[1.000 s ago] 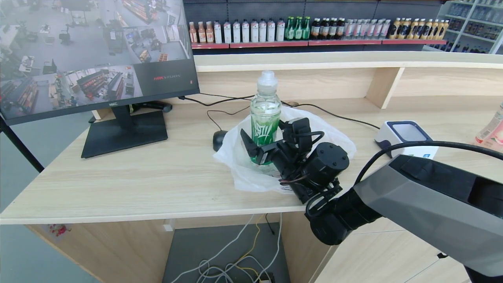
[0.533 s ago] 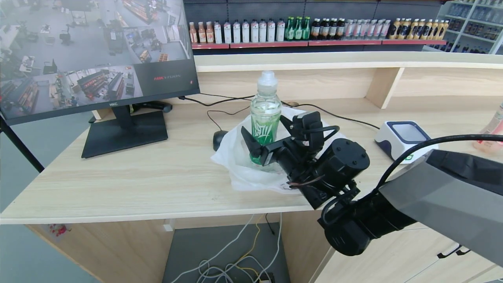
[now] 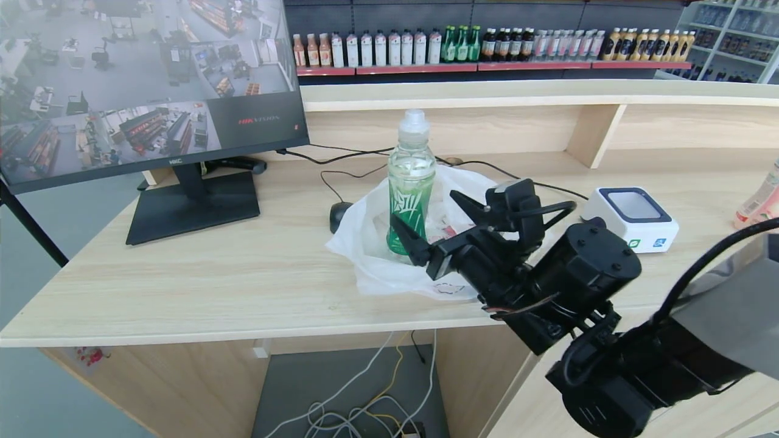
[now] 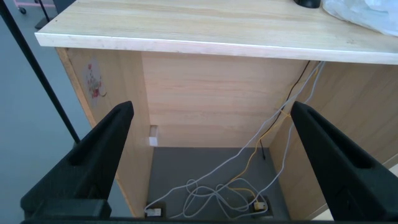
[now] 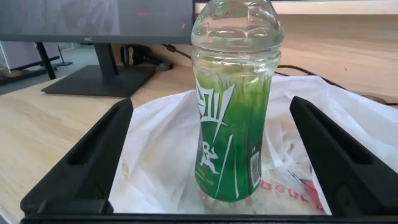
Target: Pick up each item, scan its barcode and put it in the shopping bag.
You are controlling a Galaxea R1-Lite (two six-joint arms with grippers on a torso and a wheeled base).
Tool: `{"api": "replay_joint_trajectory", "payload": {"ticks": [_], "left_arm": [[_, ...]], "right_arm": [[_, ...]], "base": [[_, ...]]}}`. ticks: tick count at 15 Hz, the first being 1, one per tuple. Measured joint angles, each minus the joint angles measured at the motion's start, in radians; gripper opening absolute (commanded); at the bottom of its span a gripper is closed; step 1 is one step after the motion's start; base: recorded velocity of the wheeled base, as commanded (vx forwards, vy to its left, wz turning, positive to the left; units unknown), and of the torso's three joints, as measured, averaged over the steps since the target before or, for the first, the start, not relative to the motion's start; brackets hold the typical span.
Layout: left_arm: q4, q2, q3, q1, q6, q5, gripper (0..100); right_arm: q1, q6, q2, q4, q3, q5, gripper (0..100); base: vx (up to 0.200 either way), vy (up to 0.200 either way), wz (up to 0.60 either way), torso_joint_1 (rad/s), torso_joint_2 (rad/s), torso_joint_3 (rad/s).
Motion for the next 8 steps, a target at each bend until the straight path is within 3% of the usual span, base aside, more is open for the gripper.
{"api": "replay_joint_trajectory", "payload": {"ticks": [8], "left_arm": [[0.0, 0.0, 0.0, 0.0, 0.0, 0.0, 100]], "right_arm": [[-0.002, 0.016, -0.334, 0.0, 0.456, 0.01, 100]], "base": [[0.0, 0.0, 0.0, 0.0, 0.0, 0.0]]}}
